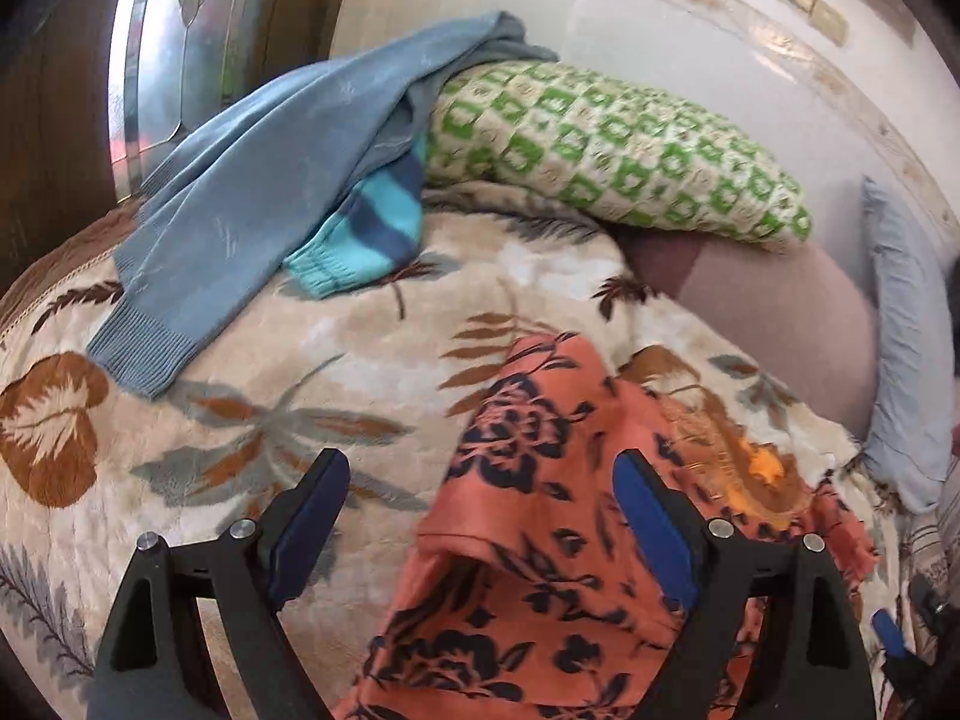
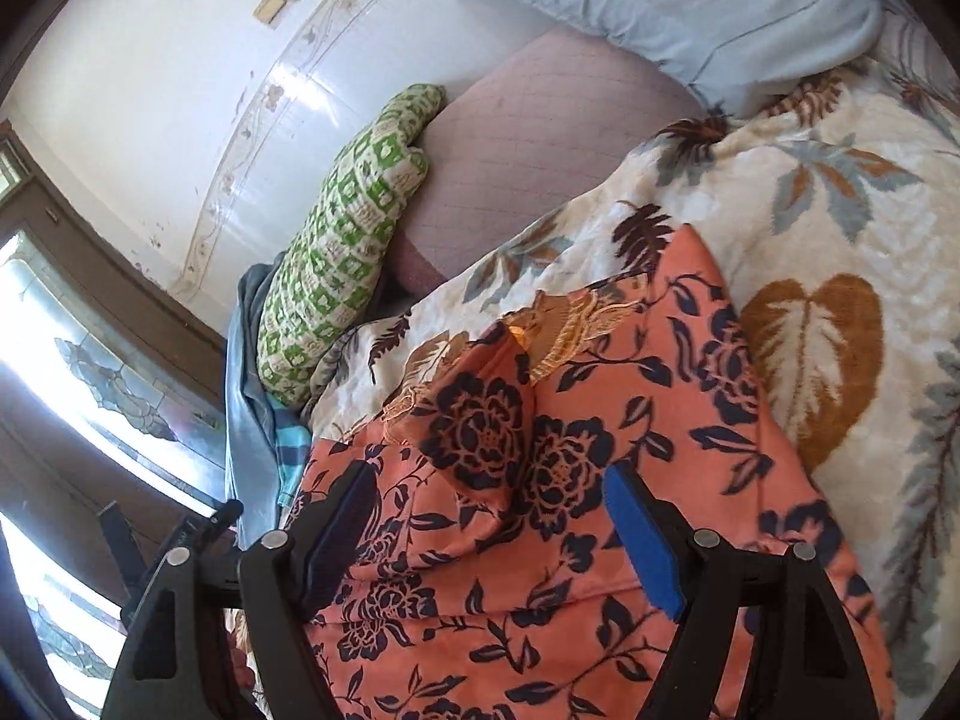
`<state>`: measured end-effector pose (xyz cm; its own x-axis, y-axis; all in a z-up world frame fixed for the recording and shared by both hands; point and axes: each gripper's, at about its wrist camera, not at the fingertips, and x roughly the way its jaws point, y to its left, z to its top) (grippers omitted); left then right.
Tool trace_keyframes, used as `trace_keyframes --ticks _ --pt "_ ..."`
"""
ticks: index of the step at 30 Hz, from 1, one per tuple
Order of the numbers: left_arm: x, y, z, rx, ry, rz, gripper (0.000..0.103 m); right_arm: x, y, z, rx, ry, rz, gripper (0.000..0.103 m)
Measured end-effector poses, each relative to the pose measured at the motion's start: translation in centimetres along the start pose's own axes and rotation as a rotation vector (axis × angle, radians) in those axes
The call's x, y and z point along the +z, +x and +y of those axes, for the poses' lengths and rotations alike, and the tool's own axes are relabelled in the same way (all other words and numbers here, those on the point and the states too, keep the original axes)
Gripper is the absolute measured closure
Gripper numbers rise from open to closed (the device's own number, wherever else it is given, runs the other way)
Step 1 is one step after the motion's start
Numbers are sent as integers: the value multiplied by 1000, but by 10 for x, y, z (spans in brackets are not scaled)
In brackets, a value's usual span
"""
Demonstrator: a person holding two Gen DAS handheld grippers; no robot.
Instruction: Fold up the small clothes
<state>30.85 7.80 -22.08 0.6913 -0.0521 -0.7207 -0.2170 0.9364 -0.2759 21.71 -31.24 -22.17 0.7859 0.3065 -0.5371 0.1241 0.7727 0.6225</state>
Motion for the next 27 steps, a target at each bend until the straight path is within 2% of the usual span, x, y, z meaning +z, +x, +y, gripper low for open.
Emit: trace_keyframes --ticks 2,4,6,8,9,10,11,12,13,17,22,25,27 --pt "2 15 9 13 -34 51 13 6 14 19 -33 -58 1 21" --pt "7 23 14 17 -49 52 13 7 32 37 -86 -118 11 19" --pt "8 28 15 11 -39 59 13 3 54 52 -185 -171 44 19" --pt "9 37 14 -33 -47 100 13 -3 76 56 -267 -194 77 19" --pt "8 41 14 -29 -41 123 13 -5 86 53 -302 -202 96 19" --pt "7 45 13 8 -19 146 13 -7 94 49 -343 -202 116 23" --pt "4 51 12 53 13 171 13 -8 100 44 -362 -195 131 56" --pt "2 57 12 86 44 203 13 -7 101 36 -374 -176 146 98" --pt "-1 62 12 97 64 232 13 -6 95 28 -390 -141 133 98" --pt "-8 61 8 90 123 254 13 3 60 -3 -399 -44 62 98" --pt "-20 59 0 88 191 279 13 -20 48 -32 -405 22 145 98" --pt "-21 55 3 79 202 294 13 -34 34 -51 -340 105 121 97" --pt "-22 54 3 81 217 295 13 -32 26 -61 -291 172 137 92"
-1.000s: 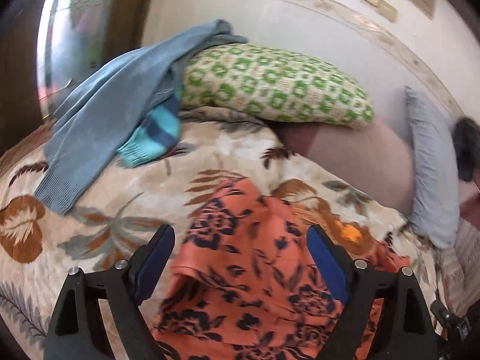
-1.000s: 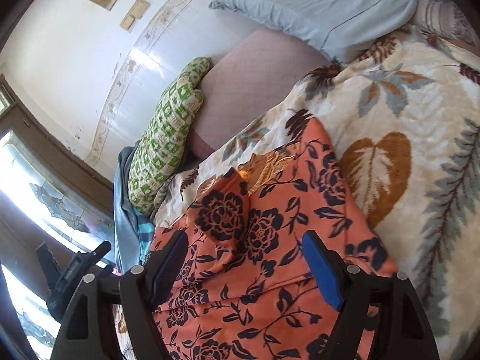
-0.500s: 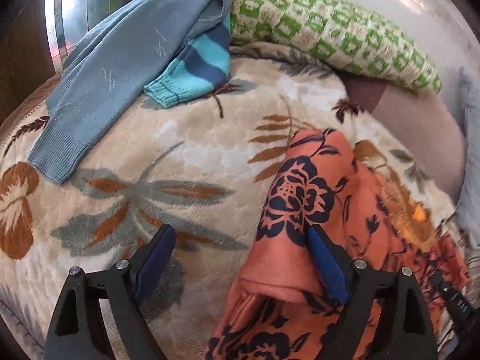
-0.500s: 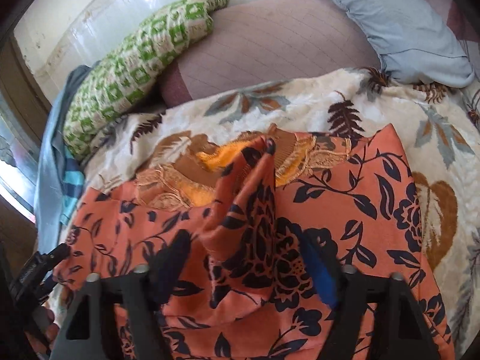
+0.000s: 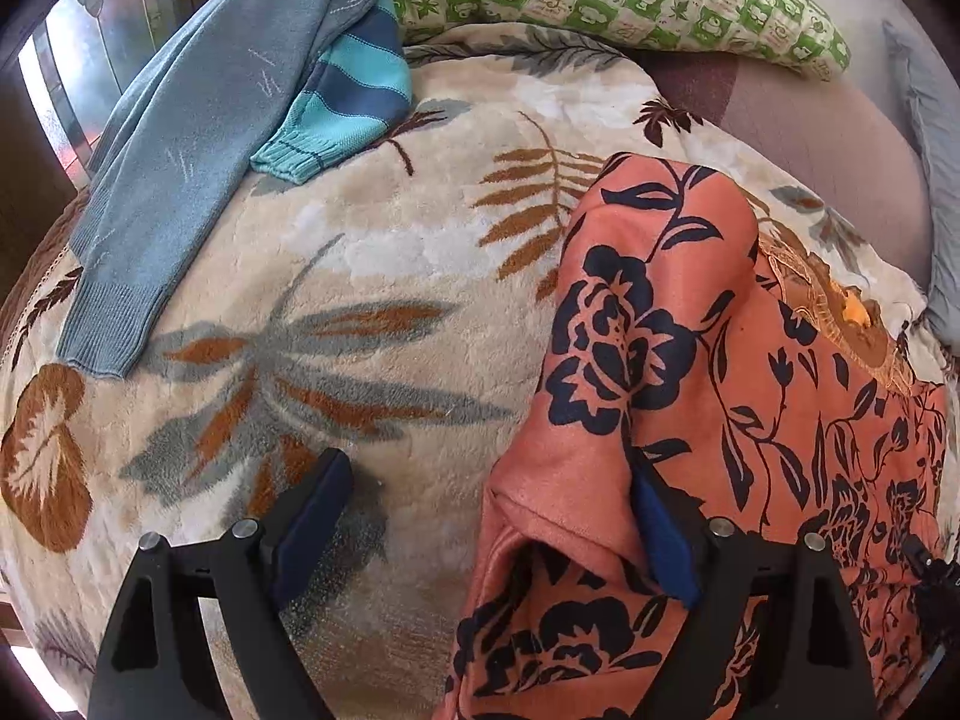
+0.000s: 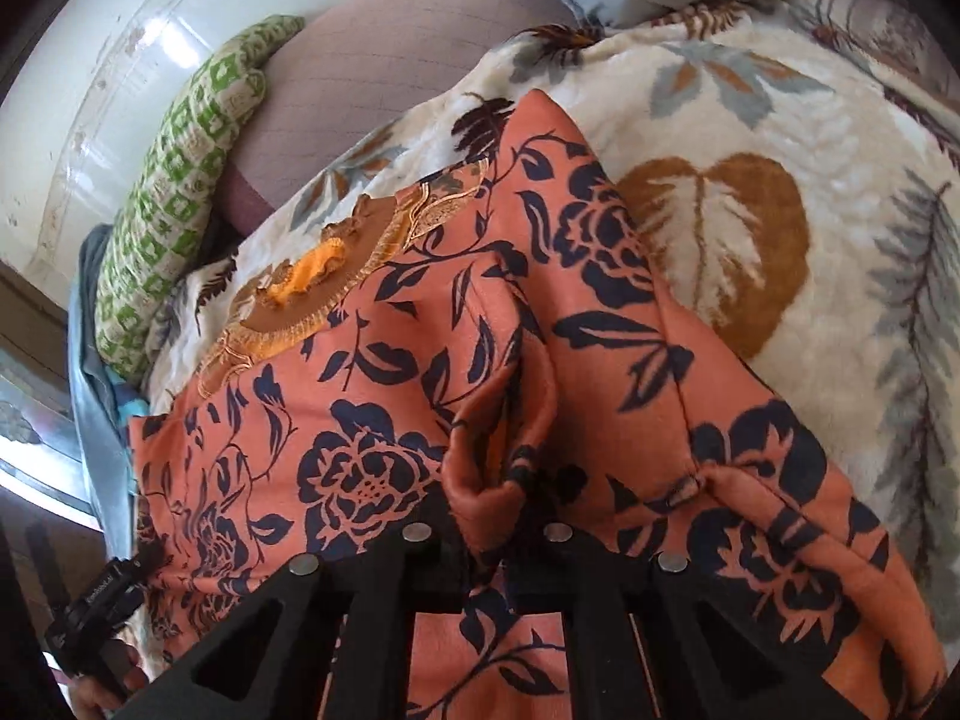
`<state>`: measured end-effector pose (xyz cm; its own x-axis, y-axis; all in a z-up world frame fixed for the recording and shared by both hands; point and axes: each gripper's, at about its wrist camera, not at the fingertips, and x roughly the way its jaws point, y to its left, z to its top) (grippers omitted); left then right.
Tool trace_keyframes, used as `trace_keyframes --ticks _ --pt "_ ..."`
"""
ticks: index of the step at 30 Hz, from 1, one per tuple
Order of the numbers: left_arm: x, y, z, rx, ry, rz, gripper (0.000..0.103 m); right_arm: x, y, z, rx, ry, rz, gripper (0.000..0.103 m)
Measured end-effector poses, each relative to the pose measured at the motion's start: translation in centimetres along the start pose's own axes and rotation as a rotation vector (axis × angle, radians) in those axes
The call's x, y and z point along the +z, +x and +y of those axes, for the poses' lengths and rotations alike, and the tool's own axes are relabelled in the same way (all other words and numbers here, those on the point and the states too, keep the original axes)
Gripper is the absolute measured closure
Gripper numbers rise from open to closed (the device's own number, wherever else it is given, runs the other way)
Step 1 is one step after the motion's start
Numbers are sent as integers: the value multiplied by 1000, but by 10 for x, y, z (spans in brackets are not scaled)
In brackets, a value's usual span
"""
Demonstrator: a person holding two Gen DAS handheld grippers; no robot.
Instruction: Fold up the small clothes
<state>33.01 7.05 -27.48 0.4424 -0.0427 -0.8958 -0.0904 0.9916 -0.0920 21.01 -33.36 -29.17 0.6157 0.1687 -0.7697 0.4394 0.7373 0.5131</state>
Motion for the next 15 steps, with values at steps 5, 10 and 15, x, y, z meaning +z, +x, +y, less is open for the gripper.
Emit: trace_keyframes --ticks 5,10,15 --pt "3 -34 -8 102 55 -160 14 22 -38 -5 39 64 -74 88" --pt "6 -56 -15 113 80 -303 14 39 -49 41 8 -125 -151 88" --pt "4 -15 -31 221 174 -188 13 38 -2 68 -43 -223 -61 88"
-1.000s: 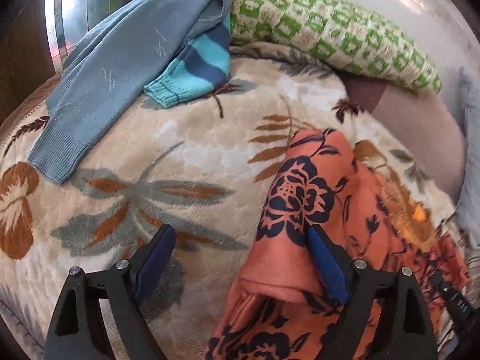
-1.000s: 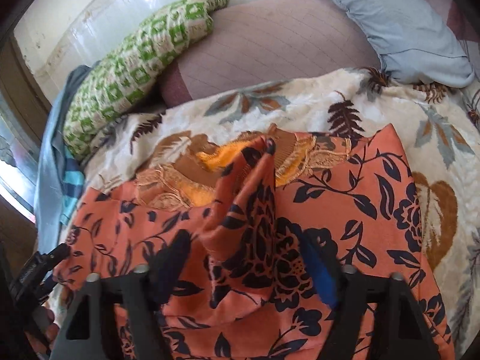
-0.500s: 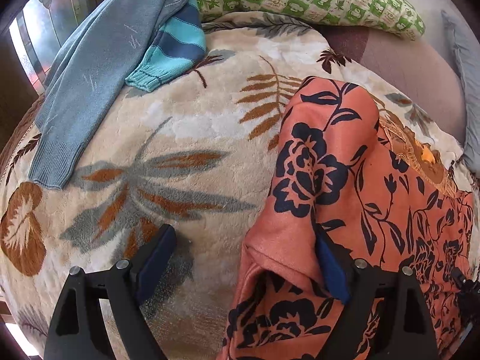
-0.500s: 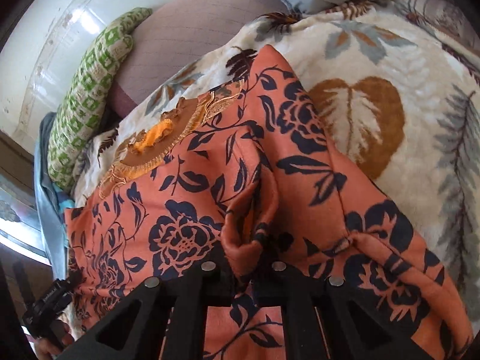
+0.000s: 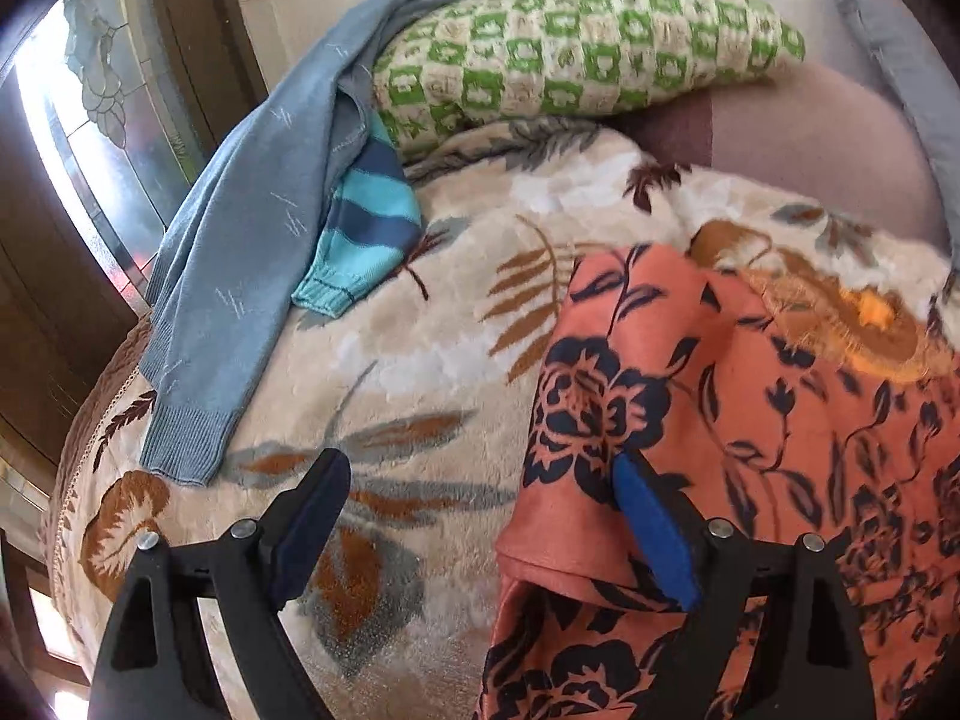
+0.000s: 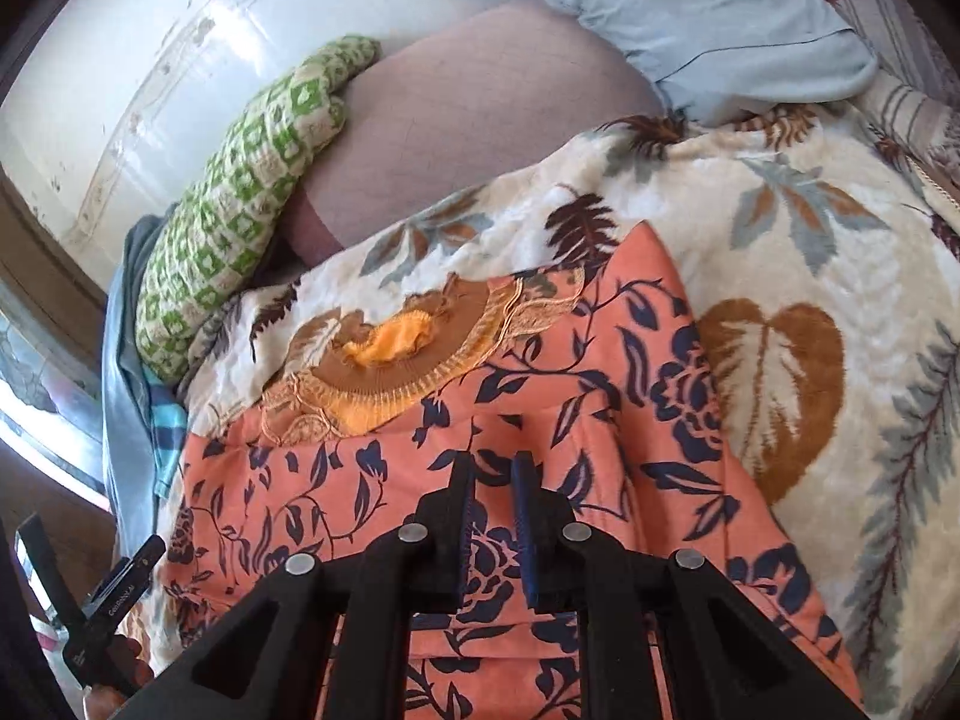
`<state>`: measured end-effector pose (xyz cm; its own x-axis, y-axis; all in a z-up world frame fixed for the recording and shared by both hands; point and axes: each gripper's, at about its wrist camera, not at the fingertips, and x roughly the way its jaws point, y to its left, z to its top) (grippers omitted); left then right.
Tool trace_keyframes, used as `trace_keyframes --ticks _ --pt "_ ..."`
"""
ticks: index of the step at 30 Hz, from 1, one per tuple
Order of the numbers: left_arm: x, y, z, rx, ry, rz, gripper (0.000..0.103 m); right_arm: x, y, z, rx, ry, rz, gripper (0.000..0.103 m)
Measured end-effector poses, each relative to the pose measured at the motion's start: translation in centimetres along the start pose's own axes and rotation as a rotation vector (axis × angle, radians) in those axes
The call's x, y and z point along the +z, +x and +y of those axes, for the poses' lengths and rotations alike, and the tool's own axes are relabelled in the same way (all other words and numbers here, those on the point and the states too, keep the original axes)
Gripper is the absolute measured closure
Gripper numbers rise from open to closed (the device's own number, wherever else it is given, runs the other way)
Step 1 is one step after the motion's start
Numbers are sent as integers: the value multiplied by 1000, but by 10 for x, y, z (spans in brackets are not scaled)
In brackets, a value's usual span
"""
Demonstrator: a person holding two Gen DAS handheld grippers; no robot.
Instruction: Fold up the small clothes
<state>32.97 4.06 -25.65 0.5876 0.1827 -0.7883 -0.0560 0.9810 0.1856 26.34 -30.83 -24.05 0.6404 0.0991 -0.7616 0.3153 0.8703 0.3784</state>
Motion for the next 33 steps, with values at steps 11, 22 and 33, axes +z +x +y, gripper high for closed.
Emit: trace_keyframes --ticks 11,22,33 --pt "-3 11 12 -65 -94 61 10 9 10 -26 -78 28 9 90" --pt "-16 13 25 -46 -69 93 9 -36 13 -12 -34 -14 79 90" --pt "-30 -20 13 -80 -44 76 9 -57 -17 -19 -47 -54 119 89"
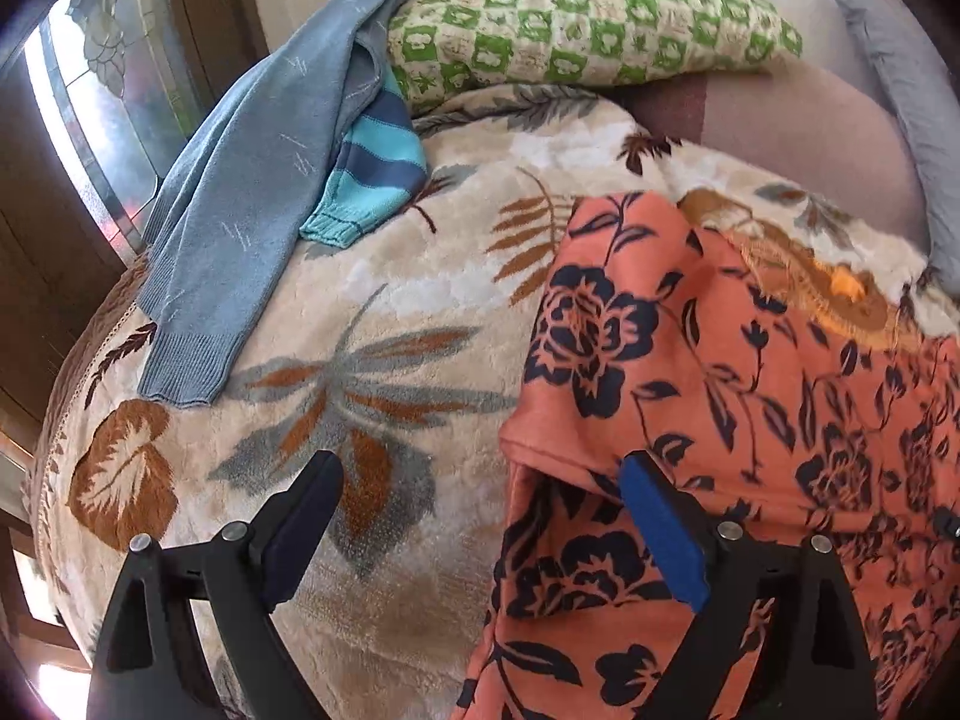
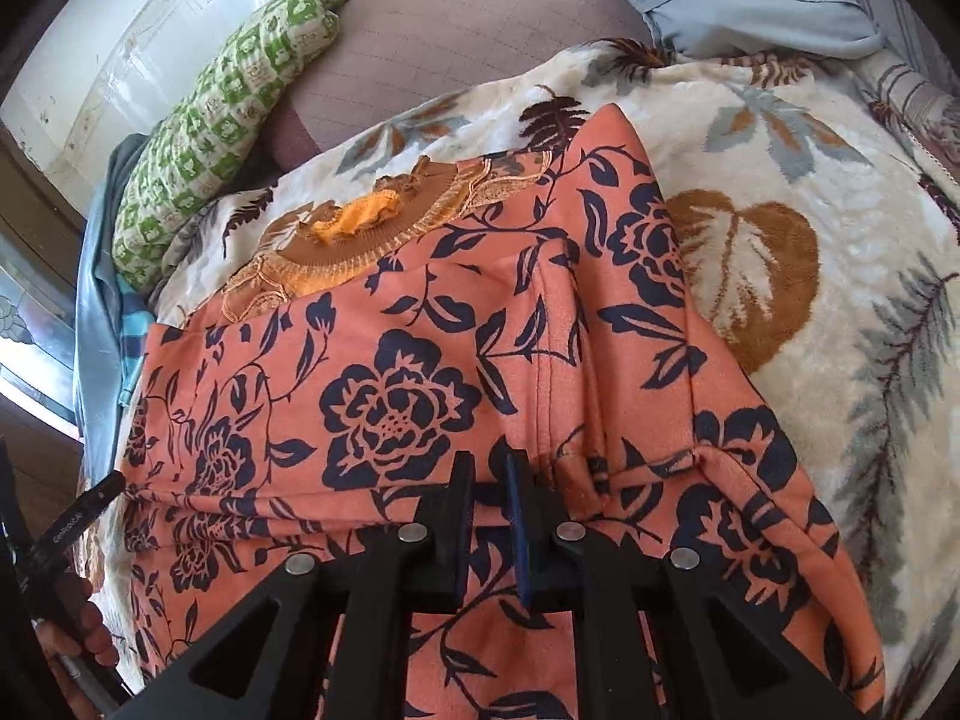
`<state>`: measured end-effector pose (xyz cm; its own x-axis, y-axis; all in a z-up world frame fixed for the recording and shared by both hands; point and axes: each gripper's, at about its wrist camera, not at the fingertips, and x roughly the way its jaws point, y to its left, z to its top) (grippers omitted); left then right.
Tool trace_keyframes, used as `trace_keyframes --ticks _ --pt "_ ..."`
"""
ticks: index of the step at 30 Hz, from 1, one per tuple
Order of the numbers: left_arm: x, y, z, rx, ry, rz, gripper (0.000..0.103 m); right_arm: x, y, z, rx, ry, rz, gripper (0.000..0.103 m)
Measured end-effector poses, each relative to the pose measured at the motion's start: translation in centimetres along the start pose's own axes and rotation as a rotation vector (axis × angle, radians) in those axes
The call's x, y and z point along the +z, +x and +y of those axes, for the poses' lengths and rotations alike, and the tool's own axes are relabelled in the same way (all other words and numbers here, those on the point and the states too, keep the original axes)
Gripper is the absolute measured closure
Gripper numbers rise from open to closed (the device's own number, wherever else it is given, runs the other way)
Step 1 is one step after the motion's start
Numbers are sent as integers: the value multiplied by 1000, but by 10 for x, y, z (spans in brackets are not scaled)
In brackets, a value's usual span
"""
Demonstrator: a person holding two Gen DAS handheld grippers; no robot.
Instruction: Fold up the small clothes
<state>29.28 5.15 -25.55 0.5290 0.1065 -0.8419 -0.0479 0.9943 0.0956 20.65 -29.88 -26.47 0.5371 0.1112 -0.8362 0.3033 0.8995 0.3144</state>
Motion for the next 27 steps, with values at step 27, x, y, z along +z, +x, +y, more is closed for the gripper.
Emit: trace_keyframes --ticks 27 --pt "-134 -120 127 18 -19 -12 9 -102 -174 -86 27 88 -75 89"
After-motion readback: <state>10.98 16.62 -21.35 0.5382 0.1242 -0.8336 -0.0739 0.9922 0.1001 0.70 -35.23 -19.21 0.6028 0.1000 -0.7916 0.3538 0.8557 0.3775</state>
